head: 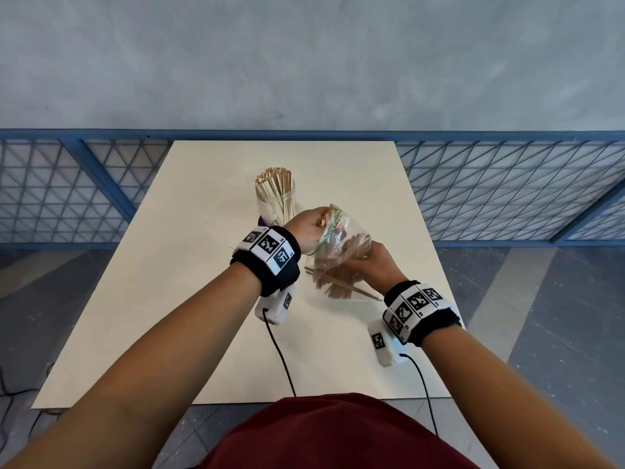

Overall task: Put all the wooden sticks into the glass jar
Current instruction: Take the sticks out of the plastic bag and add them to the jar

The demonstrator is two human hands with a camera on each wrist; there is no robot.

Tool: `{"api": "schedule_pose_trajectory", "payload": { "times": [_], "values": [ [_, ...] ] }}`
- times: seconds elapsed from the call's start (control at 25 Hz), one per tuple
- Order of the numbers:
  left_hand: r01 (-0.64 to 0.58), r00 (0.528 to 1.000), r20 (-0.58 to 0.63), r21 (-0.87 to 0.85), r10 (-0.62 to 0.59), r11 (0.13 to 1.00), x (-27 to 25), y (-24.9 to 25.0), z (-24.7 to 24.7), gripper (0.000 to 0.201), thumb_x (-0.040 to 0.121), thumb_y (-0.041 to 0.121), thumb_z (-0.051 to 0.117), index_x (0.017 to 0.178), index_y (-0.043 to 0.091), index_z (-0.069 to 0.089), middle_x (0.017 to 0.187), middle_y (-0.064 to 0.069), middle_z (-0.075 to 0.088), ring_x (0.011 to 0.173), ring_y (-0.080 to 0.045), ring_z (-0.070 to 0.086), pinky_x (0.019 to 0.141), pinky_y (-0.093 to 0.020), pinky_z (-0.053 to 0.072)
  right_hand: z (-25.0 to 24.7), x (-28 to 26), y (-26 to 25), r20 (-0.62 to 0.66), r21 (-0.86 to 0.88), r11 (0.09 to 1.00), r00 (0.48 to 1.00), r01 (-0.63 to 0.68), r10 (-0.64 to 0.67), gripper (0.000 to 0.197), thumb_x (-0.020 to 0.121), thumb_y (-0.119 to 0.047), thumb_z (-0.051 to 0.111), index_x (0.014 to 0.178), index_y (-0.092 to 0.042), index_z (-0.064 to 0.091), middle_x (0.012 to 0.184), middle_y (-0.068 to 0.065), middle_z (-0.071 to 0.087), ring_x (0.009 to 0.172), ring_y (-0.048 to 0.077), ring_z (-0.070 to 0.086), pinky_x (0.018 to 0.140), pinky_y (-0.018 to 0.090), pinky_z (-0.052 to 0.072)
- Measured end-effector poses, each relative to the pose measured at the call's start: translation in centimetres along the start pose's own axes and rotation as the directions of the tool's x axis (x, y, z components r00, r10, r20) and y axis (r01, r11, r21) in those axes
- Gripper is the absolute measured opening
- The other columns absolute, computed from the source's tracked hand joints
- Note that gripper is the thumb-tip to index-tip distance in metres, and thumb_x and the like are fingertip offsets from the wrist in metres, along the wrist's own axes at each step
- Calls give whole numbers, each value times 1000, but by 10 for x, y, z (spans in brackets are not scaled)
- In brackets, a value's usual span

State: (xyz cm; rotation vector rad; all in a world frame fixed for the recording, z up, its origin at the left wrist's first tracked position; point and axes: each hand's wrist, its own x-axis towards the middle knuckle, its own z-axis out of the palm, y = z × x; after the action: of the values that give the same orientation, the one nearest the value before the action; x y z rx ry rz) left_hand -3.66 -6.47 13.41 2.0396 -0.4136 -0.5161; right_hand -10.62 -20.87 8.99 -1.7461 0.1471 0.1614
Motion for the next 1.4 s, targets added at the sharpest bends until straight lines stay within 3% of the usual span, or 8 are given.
{"api": "schedule_pose_trajectory", "payload": {
  "times": [0.28, 0.52, 0.68, 0.8, 1.0, 1.12, 1.28, 1.4],
  "values": [
    [35, 996, 81, 28, -37, 999, -3, -10, 3, 30, 86, 13, 61, 114, 4, 59, 102, -7, 61, 105, -26, 58, 105, -40, 41, 5, 4, 3, -151, 33, 999, 988, -8, 13, 15, 82, 5, 55, 72, -5, 61, 54, 5, 58, 37, 2, 56, 41, 19, 51],
    [0, 982, -169, -435, -82, 900, -8, -6, -12, 11, 86, 30, 60, 85, 20, 60, 98, 0, 60, 99, -45, 55, 101, -53, 39, 11, 10, 6, -98, 105, 993, 994, -46, 56, 16, 83, -2, 62, 70, -13, 62, 51, -3, 65, 49, 11, 63, 54, 33, 56],
    [91, 996, 21, -220, -88, 971, -7, -15, -13, 13, 78, 13, 68, 76, 19, 57, 82, -5, 62, 85, -24, 60, 83, -26, 51, 21, 16, -6, -115, 61, 998, 993, -5, 12, 24, 80, 9, 53, 68, -10, 60, 42, -4, 63, 41, 9, 61, 45, 25, 53],
    [59, 997, -25, -217, -67, 974, -10, -22, -23, 18, 88, 21, 58, 70, 20, 54, 74, -1, 61, 76, -17, 59, 81, -29, 52, 31, 19, -3, -102, 91, 996, 994, -22, 31, 20, 81, 5, 57, 70, -11, 61, 44, -3, 65, 45, 10, 62, 50, 29, 55],
    [-83, 971, -232, -524, -49, 847, -5, -44, -49, 61, 37, 70, 75, 63, 20, 53, 46, 13, 57, 50, -2, 54, 59, -17, 46, 56, 27, 0, -83, 161, 985, 993, -66, 81, 11, 83, 1, 61, 77, -9, 61, 47, -3, 66, 49, 10, 66, 53, 29, 55],
    [-73, 976, -212, -515, -45, 854, -5, -53, -59, 53, 53, 70, 67, 63, 21, 50, 43, 13, 55, 46, 2, 52, 62, -22, 45, 68, 34, -3, -86, 136, 988, 992, -77, 90, 12, 83, 1, 60, 77, -9, 62, 47, -3, 66, 49, 8, 66, 50, 26, 55],
    [-104, 965, -234, -760, -121, 641, 6, -66, -85, 70, 32, 71, 75, 68, 18, 49, 46, 8, 50, 46, -5, 53, 59, -29, 47, 77, 41, -1, -90, 110, 989, 990, -97, 107, 13, 81, -2, 63, 78, -15, 63, 57, 1, 64, 50, 10, 65, 50, 25, 52],
    [-125, 926, -284, -852, -247, 509, 16, -64, -104, 43, 69, 54, 65, 64, 16, 45, 50, 4, 46, 49, -10, 50, 63, -32, 46, 75, 45, 4, -93, 135, 984, 988, -112, 126, 16, 81, 0, 62, 81, -16, 65, 59, -1, 66, 50, 9, 65, 49, 24, 52]
  ]
}}
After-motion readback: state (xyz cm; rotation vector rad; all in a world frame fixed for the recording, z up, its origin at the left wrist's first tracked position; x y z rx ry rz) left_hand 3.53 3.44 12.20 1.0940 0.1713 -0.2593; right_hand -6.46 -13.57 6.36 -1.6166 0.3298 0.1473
